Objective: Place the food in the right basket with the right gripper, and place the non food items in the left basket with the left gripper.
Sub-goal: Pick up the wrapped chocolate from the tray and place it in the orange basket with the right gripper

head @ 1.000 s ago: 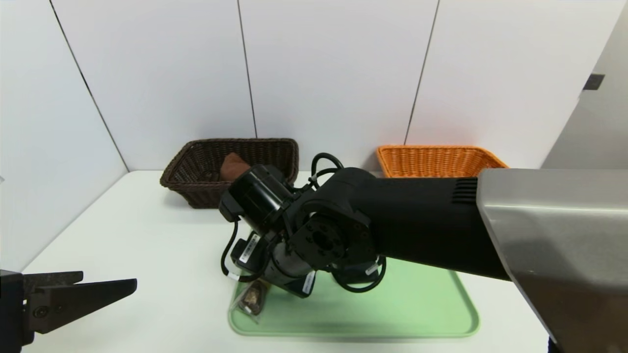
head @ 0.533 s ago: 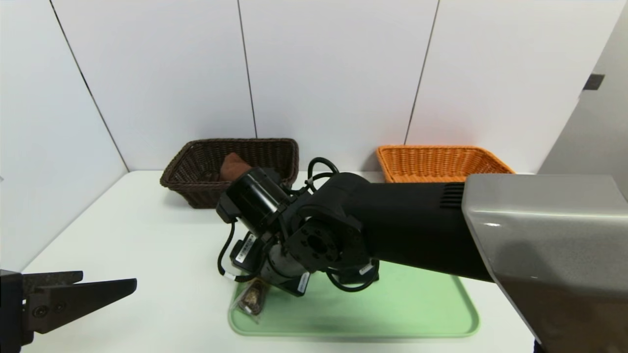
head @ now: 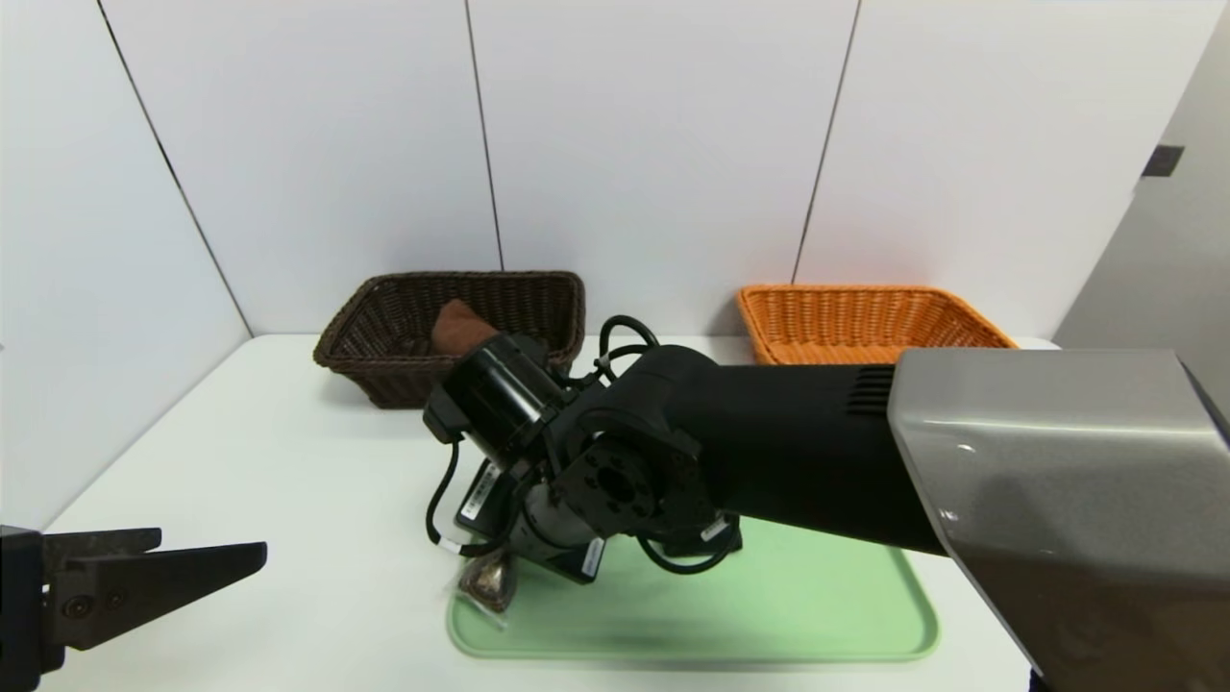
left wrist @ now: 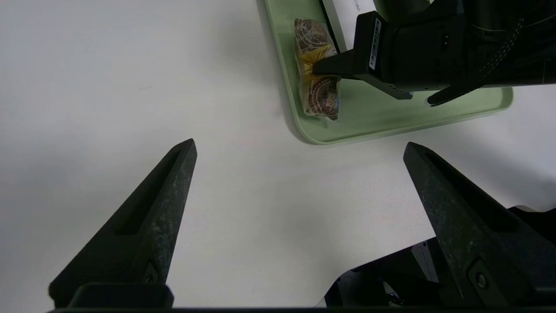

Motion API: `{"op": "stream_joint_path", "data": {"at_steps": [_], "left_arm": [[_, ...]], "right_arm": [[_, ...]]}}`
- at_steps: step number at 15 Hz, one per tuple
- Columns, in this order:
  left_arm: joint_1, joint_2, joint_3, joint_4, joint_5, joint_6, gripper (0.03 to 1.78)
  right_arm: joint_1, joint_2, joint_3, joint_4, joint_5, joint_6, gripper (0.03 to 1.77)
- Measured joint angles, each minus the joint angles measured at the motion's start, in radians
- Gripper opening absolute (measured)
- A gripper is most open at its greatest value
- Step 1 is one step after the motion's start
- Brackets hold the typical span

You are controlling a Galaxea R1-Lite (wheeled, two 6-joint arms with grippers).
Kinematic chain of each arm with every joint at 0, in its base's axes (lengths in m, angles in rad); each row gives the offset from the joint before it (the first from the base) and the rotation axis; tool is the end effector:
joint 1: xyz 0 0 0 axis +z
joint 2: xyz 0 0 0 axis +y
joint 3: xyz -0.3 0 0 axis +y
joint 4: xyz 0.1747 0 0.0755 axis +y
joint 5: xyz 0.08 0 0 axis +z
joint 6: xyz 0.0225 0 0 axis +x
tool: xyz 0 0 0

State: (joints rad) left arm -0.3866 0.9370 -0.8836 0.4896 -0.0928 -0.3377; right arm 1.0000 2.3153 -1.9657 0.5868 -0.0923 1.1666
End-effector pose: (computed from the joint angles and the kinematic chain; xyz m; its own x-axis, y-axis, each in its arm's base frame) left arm 0.0812 -0.0353 0.2549 0.7546 -0.4072 -0.5145 0.2650 0.9064 -0.3288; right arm 0.2470 0.3809 0.1492 0.3964 0.4468 -0.8020 0.0822 0.8528 0.5157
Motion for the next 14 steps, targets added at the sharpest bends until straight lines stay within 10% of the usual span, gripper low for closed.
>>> {"op": "stream_joint_path", "data": {"at_steps": [9, 14], "left_arm": [[0.002, -0.001, 0.000, 0.000, 0.004, -0.001, 1.69], [0.002, 0.001, -0.004, 0.000, 0.002, 0.000, 1.69]], "right_arm": [[-0.004, -0.093, 0.003, 0.016, 0.001, -0.011, 0.07], [-0.044, -0.310, 0.007, 0.010, 0.001, -0.140, 0.07]]}}
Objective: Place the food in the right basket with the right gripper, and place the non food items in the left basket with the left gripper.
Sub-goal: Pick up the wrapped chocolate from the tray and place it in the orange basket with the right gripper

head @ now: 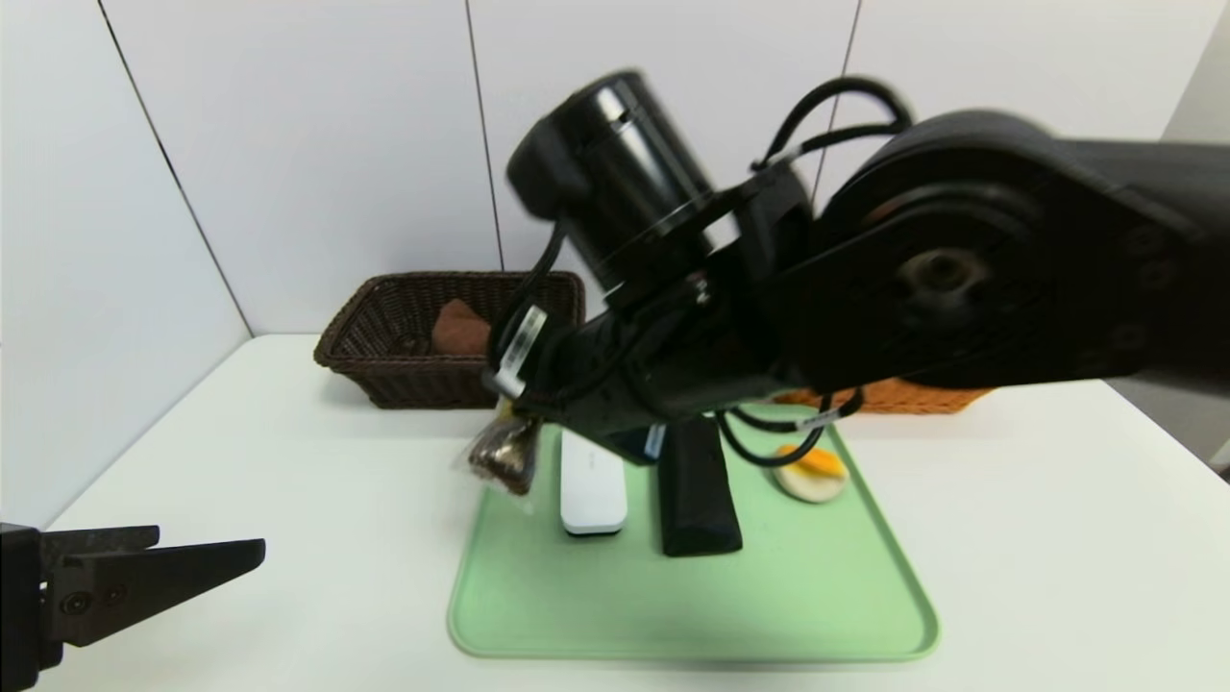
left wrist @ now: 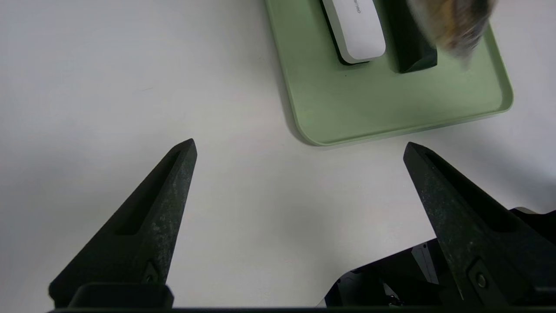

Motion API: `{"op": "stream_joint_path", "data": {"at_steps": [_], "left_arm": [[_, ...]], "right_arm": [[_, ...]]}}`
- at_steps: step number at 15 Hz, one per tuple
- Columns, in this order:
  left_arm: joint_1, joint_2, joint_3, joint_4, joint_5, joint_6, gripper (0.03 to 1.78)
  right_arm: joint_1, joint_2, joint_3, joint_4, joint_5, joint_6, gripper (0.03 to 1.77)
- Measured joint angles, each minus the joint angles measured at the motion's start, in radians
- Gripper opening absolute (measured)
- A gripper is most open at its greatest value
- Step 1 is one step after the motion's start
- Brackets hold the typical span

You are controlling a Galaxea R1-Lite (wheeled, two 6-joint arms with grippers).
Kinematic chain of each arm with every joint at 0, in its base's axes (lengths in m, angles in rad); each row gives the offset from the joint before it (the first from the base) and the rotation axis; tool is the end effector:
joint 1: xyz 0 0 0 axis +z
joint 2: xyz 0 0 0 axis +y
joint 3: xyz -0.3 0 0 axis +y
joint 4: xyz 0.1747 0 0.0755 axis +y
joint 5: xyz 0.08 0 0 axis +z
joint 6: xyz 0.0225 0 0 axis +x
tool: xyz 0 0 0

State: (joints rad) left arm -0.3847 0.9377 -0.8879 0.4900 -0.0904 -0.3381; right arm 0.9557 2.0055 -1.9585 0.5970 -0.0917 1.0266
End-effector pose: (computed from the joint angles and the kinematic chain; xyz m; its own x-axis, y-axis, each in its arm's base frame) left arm 0.0814 -0.0351 0.2559 0.7580 -0.4043 -0.5119 0.2623 0.9074 -0.3283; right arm 0.2246 0.3143 0.2778 0.5343 0.5975 -0.5979 -0.1028 0.7480 0.6557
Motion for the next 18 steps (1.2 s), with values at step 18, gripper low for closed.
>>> {"op": "stream_joint_path", "data": {"at_steps": [18], "left_arm": [[0.000, 0.047, -0.039, 0.000, -0.006, 0.000, 1.69]], "right_arm": [[-0.819, 0.136, 0.008, -0.113, 0.140, 0.009, 0.07]]}}
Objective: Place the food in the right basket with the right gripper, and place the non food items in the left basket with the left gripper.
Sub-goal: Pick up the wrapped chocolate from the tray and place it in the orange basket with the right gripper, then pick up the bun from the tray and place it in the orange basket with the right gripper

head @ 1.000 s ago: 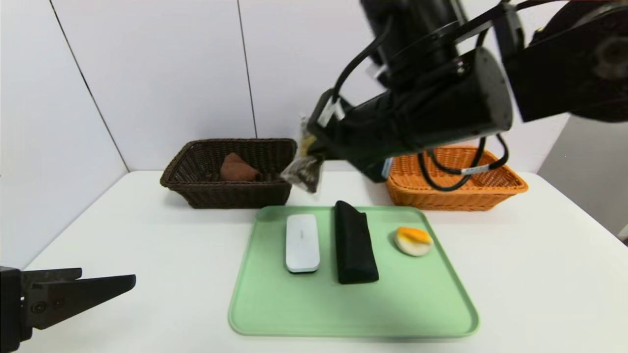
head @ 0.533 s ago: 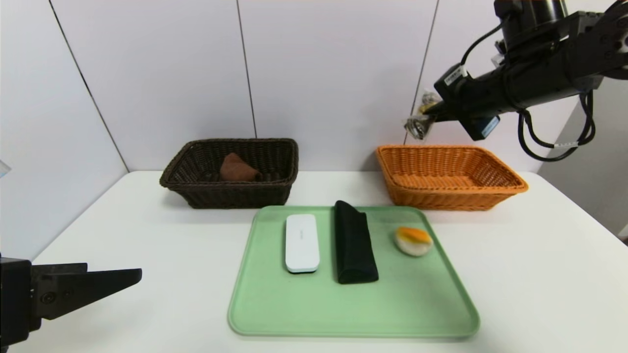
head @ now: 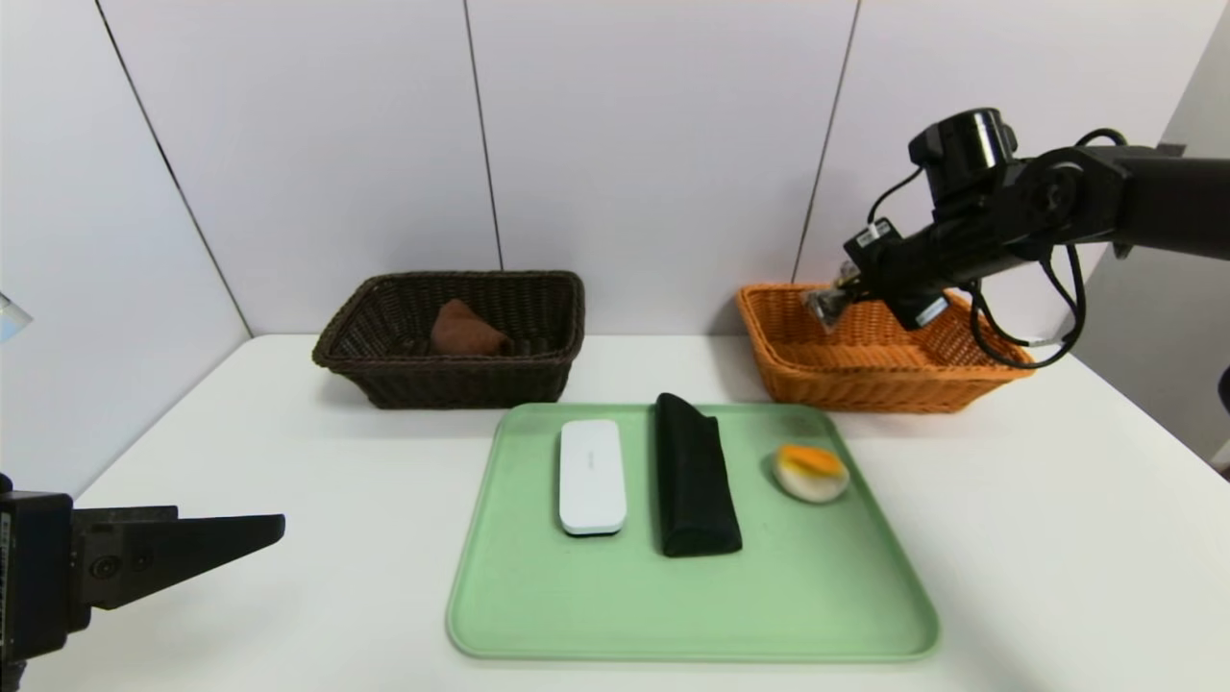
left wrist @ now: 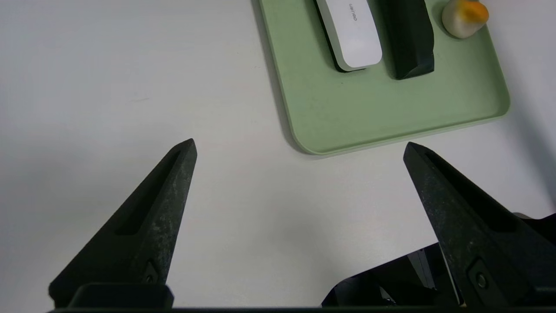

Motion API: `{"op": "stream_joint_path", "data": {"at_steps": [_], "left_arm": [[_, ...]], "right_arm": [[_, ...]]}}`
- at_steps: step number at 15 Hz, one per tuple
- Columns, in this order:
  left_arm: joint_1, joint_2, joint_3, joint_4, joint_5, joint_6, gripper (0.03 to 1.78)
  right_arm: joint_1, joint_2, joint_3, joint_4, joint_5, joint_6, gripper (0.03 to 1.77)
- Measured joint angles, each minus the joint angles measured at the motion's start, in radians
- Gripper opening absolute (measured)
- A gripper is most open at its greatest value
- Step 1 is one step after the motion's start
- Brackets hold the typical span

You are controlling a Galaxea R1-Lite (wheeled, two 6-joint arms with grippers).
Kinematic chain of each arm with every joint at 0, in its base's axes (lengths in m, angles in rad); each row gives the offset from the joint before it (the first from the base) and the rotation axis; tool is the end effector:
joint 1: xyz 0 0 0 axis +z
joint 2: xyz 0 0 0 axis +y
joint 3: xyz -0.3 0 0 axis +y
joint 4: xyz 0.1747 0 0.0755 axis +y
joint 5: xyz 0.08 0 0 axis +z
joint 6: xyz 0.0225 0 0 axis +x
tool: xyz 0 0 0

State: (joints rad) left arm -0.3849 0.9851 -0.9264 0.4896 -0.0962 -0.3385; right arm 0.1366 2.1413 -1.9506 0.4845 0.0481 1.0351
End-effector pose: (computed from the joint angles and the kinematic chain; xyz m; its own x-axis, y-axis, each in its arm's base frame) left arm 0.0922 -0.0397 0.2617 0.7513 -0.4080 -0.5188 0.2638 0.9062 -0.3306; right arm 0.4237 0.0593 0.2295 0.7659 0.1538 -0.6243 0.4441 0.5757 0.6866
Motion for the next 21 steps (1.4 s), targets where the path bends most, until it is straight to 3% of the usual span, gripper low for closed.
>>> {"op": "stream_joint_path", "data": {"at_steps": [5, 9, 12, 17, 21], "left_arm": [[0.000, 0.001, 0.000, 0.000, -0.001, 0.000, 1.69], [0.000, 0.002, 0.001, 0.000, -0.001, 0.000, 1.69], [0.000, 0.006, 0.001, -0.001, -0.001, 0.001, 1.69], [0.000, 0.019, -0.008, -0.003, -0.001, 0.000, 1.69], [0.000, 0.038, -0.006, -0.003, 0.000, -0.043, 1.69]], "right_arm": [[-0.016, 0.086, -0.001, -0.017, 0.000, 0.009, 0.07], [-0.014, 0.103, -0.001, -0.041, 0.000, 0.002, 0.69], [-0.015, 0.103, -0.001, -0.040, -0.002, 0.000, 1.02], [0.012, -0.032, -0.001, 0.029, -0.010, 0.000, 1.35], [0.117, -0.228, -0.001, 0.180, -0.012, 0.005, 1.49]]}}
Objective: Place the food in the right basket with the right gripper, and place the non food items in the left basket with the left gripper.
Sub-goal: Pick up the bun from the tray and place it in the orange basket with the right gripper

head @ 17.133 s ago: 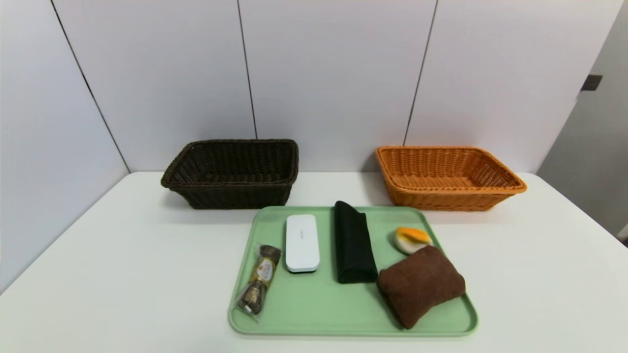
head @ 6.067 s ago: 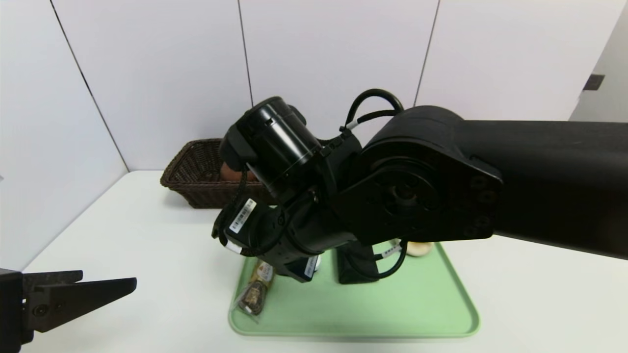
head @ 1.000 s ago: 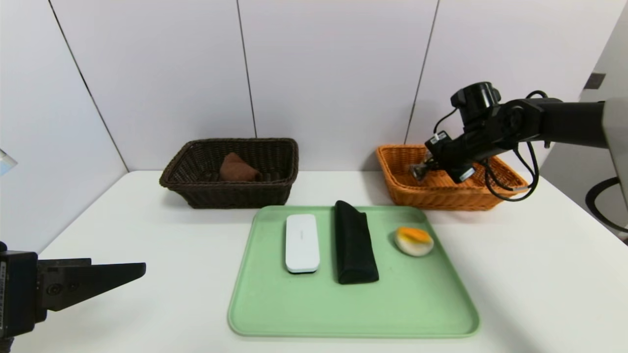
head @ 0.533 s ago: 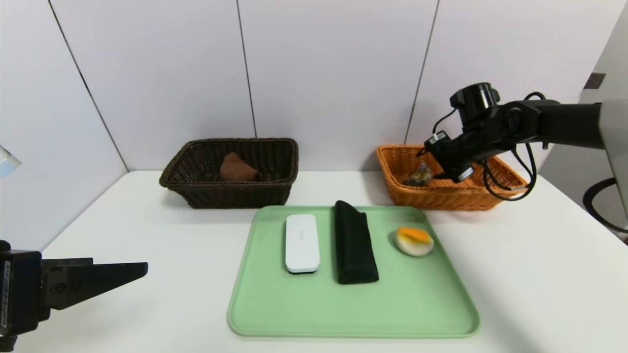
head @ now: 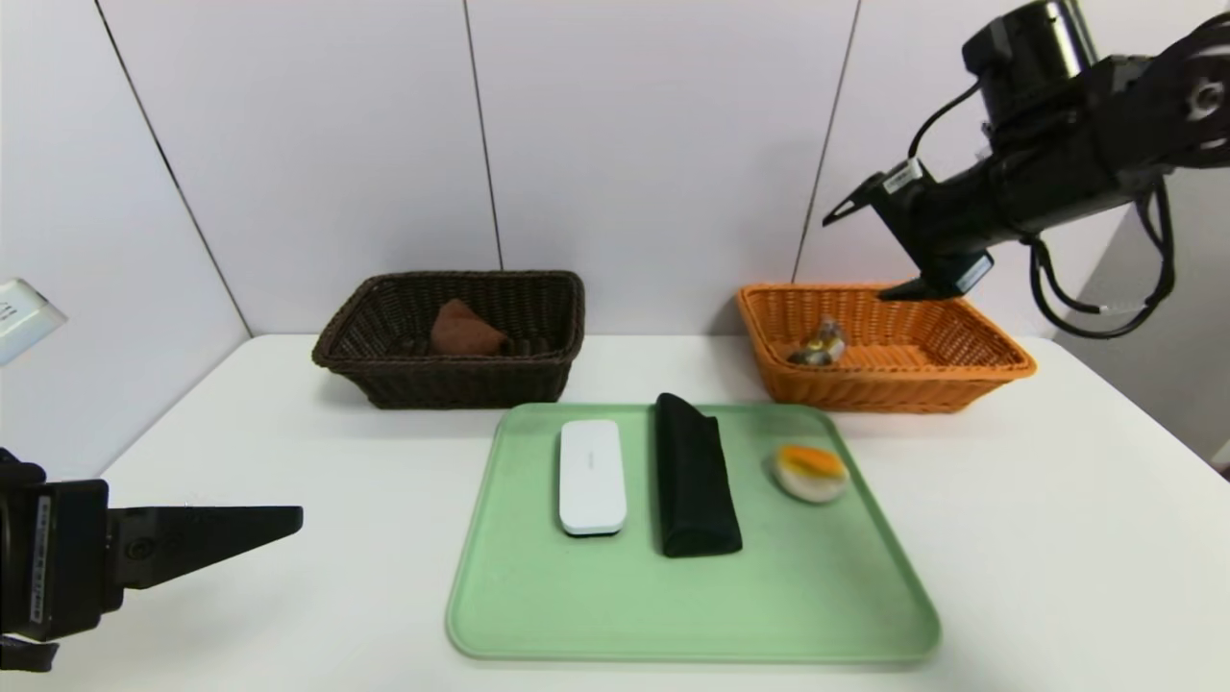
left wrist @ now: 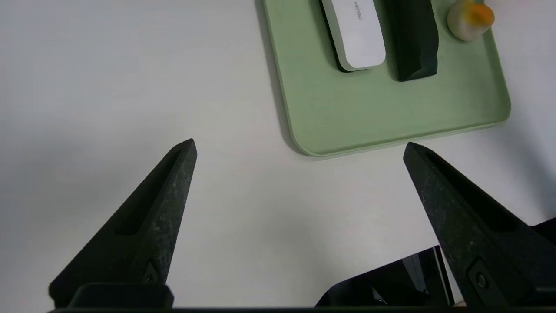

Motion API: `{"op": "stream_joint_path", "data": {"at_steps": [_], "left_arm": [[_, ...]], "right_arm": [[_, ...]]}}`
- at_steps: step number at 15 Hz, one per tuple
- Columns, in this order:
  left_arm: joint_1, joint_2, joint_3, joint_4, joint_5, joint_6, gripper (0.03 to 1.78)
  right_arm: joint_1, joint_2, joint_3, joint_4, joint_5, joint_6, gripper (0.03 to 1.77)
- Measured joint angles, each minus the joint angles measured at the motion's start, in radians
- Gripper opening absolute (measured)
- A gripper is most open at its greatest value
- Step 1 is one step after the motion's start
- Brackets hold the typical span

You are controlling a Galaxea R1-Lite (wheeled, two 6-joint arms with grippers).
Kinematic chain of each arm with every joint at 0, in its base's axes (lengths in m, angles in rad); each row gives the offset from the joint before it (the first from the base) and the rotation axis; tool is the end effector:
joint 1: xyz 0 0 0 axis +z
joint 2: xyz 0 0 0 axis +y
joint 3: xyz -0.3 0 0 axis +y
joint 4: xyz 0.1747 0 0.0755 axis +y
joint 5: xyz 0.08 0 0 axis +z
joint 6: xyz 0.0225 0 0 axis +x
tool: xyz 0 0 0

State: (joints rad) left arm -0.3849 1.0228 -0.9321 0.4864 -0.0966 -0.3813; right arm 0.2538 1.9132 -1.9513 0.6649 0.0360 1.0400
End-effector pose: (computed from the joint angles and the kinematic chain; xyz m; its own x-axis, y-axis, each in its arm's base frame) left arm 0.1015 -0.0434 0.2596 0.7369 -0.4026 -0.5431 0.2282 0.9043 -0.3607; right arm 0.3438 0.0900 0.3046 0.7744 0.2381 -0.5862 0.3483 0.6130 0.7092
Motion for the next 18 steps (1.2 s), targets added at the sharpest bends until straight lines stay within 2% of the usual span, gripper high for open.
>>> {"op": "stream_joint_path", "data": {"at_steps": [3, 5, 7, 10, 13, 18], "left_arm": [[0.000, 0.005, 0.004, 0.000, 0.000, -0.022, 1.69], [-0.001, 0.005, 0.010, 0.000, 0.000, -0.022, 1.69], [-0.002, 0.004, 0.010, 0.000, 0.000, -0.024, 1.69], [-0.002, 0.002, 0.010, 0.000, 0.000, -0.024, 1.69], [0.000, -0.003, 0.008, 0.000, -0.001, -0.024, 1.69], [0.000, -0.010, 0.003, 0.000, 0.000, -0.022, 1.69]], "right_arm": [[0.089, -0.099, 0.003, 0.201, 0.008, 0.040, 1.56], [0.113, -0.116, 0.006, 0.309, 0.022, 0.088, 1.59], [0.120, -0.110, 0.008, 0.366, 0.033, 0.109, 1.62], [0.123, -0.063, 0.028, 0.391, 0.050, 0.138, 1.65], [0.125, 0.003, 0.073, 0.393, 0.098, 0.193, 1.67], [0.102, 0.090, 0.131, 0.383, 0.097, 0.209, 1.69]]}}
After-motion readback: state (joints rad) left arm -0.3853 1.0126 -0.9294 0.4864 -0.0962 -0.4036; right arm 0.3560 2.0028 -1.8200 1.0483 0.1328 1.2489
